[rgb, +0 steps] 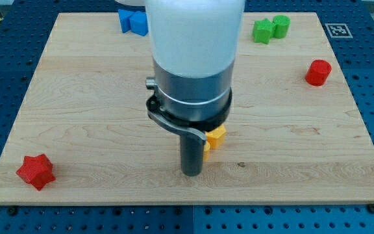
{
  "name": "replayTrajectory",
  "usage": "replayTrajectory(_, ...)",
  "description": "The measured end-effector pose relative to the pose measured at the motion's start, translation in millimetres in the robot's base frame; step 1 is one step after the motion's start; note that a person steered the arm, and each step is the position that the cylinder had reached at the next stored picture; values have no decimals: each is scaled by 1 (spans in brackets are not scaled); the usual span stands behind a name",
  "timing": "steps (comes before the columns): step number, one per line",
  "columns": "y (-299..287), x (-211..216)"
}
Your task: Move the red circle towards left a bit
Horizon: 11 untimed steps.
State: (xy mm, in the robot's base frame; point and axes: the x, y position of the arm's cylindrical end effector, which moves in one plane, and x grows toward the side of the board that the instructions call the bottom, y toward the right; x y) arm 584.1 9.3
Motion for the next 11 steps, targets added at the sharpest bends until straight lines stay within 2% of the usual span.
replayTrajectory(1,56,8)
replayTrajectory(4,239,-99)
replayTrajectory(5,280,-117)
replayTrajectory(6,307,-153)
replayTrajectory(7,305,-198)
replayTrajectory(8,298,-201)
replayTrajectory(11,209,-201)
